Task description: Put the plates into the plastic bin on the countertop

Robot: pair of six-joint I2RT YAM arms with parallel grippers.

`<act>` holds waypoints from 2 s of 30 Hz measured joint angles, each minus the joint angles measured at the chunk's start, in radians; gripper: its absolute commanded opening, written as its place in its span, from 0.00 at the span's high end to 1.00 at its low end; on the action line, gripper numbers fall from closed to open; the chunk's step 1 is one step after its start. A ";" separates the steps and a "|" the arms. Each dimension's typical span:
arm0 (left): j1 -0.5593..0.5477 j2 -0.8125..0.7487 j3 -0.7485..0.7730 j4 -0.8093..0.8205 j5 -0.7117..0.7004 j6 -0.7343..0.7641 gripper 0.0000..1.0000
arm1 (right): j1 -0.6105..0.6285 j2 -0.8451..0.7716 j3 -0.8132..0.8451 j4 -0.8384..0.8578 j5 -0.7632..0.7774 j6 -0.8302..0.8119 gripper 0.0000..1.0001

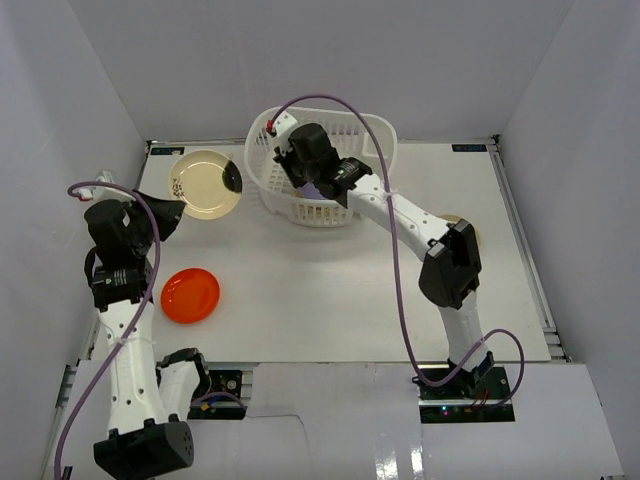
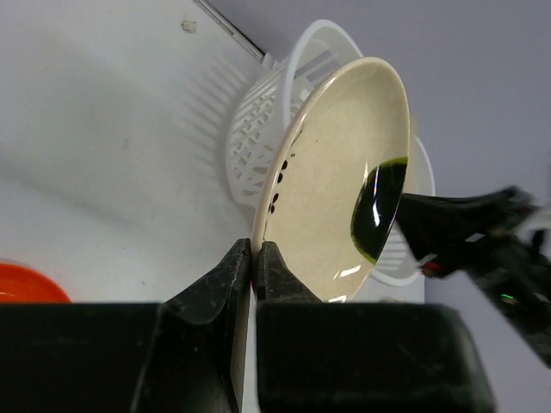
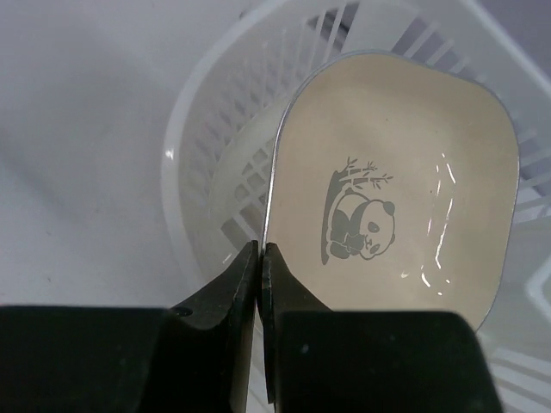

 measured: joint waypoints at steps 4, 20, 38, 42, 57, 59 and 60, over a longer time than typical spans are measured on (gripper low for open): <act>0.000 0.033 0.066 0.005 0.043 -0.014 1.00 | -0.034 0.132 0.013 -0.043 -0.054 -0.029 0.92; -0.120 0.279 0.161 0.093 0.003 -0.076 1.00 | -0.130 0.068 -0.106 -0.016 -0.039 0.033 0.46; -0.674 1.074 0.701 0.059 -0.280 -0.021 1.00 | -0.911 -0.848 -1.304 0.341 -0.148 0.618 0.26; -0.689 1.170 0.740 0.013 -0.294 -0.007 0.96 | -1.041 -0.900 -1.425 0.343 -0.165 0.667 0.20; -0.687 1.190 0.826 -0.028 -0.296 0.072 0.02 | -1.197 -0.701 -1.628 0.605 -0.369 0.866 0.46; -0.687 1.137 0.824 -0.029 -0.294 0.087 0.02 | -1.197 -0.661 -1.637 0.672 -0.404 0.898 0.53; -0.687 1.098 0.816 -0.021 -0.293 0.097 0.02 | -1.197 -0.639 -1.641 0.702 -0.416 0.916 0.56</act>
